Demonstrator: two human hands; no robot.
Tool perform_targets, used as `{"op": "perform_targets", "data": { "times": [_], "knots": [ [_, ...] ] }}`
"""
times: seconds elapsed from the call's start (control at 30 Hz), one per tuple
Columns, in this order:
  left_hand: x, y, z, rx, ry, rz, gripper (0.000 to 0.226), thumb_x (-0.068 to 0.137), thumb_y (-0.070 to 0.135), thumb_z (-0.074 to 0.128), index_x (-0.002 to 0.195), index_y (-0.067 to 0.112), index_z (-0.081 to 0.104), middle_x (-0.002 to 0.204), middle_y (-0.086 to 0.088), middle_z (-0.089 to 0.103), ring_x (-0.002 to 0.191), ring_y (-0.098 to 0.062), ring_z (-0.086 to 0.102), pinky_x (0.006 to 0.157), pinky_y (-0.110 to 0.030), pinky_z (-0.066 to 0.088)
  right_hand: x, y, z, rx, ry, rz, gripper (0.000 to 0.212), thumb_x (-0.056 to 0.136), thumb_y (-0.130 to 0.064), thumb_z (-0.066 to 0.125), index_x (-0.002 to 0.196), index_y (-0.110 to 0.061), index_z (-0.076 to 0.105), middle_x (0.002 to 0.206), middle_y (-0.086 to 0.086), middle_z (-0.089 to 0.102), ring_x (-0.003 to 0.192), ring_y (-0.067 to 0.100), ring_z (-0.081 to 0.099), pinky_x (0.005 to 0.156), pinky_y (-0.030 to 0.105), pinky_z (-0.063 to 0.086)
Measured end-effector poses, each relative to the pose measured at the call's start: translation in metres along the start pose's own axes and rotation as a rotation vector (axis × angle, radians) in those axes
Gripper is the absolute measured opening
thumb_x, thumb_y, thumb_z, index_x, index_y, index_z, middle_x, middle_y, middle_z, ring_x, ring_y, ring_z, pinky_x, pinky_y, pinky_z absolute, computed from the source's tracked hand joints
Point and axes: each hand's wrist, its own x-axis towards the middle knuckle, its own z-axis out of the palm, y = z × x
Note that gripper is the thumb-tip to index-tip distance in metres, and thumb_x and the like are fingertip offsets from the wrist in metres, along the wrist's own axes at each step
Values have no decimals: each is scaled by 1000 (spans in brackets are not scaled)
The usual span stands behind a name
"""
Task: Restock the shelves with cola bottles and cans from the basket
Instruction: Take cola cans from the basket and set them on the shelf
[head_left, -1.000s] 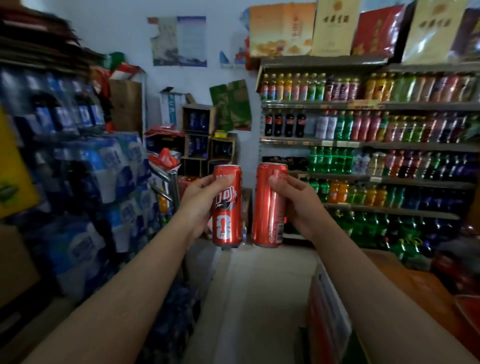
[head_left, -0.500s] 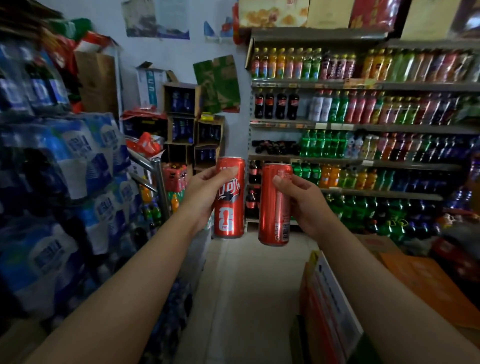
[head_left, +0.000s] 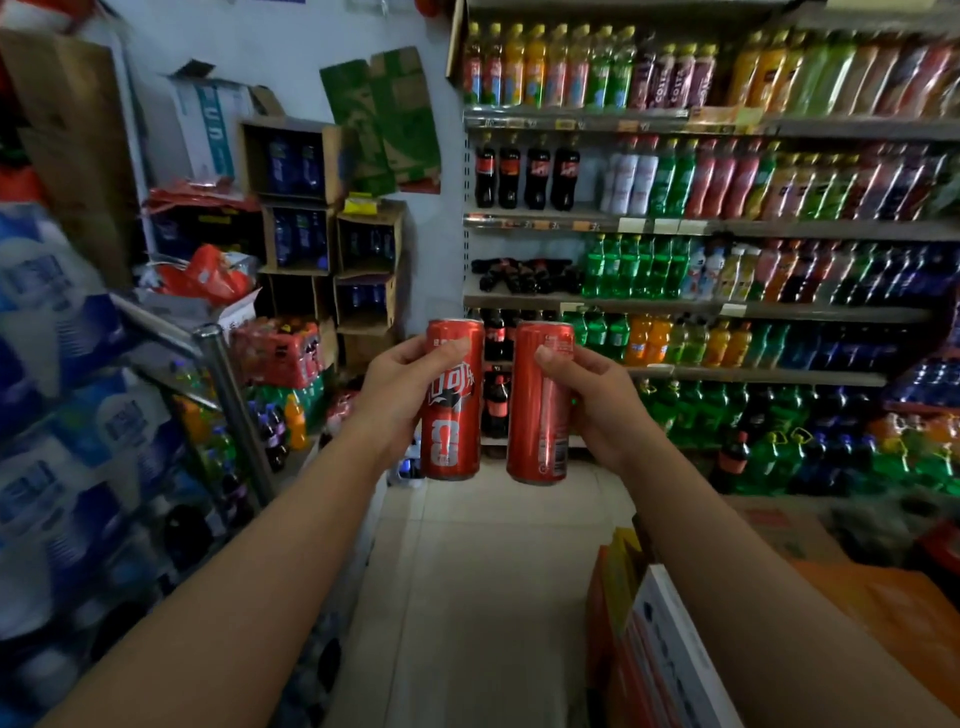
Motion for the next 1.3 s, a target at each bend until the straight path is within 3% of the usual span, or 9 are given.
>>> {"op": "perform_targets", "data": {
  "times": [0.17, 0.33, 0.6, 0.7, 0.8, 0.87, 1.1, 1.2, 1.3],
  "knots": [
    [106, -7, 10, -5, 15, 5, 32, 78, 27, 74, 109, 21, 66, 102, -5, 73, 93, -24, 71, 76, -39, 57, 105, 12, -13, 37, 7, -4, 27, 81, -23, 71, 107, -16, 67, 96, 0, 74, 87, 19, 73, 69, 33, 57],
    [205, -20, 10, 0, 30, -26, 29, 76, 27, 76, 104, 23, 69, 101, -4, 74, 95, -26, 71, 82, -43, 56, 205, 24, -23, 91, 29, 11, 35, 82, -22, 69, 116, -15, 64, 105, 4, 71, 89, 17, 72, 70, 32, 56],
    [355, -47, 1, -36, -27, -64, 28, 77, 23, 75, 104, 18, 69, 94, -4, 75, 88, -23, 72, 74, -38, 57, 348, 52, -31, 78, 38, 34, 32, 83, -19, 69, 114, -11, 65, 99, 5, 72, 85, 19, 73, 66, 32, 58],
    [420, -59, -5, -48, -64, -59, 33, 77, 21, 75, 109, 15, 68, 99, -6, 75, 91, -24, 72, 77, -38, 58, 407, 62, -30, 40, 33, 7, 34, 77, -23, 73, 109, -14, 67, 100, 5, 73, 90, 22, 72, 74, 38, 58],
    [487, -65, -10, -87, -80, -71, 35, 75, 21, 76, 108, 14, 69, 96, -8, 75, 86, -26, 72, 72, -38, 57, 472, 67, -24, 28, 52, 3, 46, 69, -31, 76, 111, -13, 67, 102, 7, 74, 94, 26, 72, 84, 47, 56],
    [529, -67, -11, -100, -93, -86, 31, 77, 20, 75, 107, 15, 70, 94, -7, 76, 83, -25, 73, 68, -35, 57, 515, 68, -20, 26, 70, 12, 43, 67, -32, 77, 107, -17, 69, 100, 6, 75, 93, 27, 72, 84, 50, 56],
    [658, -68, -13, -95, -136, -102, 50, 61, 33, 80, 108, 21, 70, 97, -6, 75, 91, -27, 72, 80, -43, 56, 634, 68, -38, -4, 135, 6, 39, 69, -33, 77, 105, -18, 70, 93, 3, 75, 87, 24, 72, 72, 41, 58],
    [702, -70, -10, -88, -161, -90, 41, 63, 31, 78, 102, 21, 70, 91, -4, 75, 83, -22, 72, 76, -39, 57, 675, 70, -50, -10, 153, 5, 43, 70, -32, 75, 109, -16, 68, 93, 1, 74, 85, 20, 73, 67, 35, 57],
    [746, -76, -6, -59, -165, -68, 38, 67, 30, 77, 103, 21, 70, 93, -3, 75, 85, -21, 72, 75, -37, 56, 719, 76, -62, -29, 167, -6, 44, 70, -33, 75, 109, -16, 68, 98, 4, 73, 88, 21, 72, 71, 37, 57]
  ]
}}
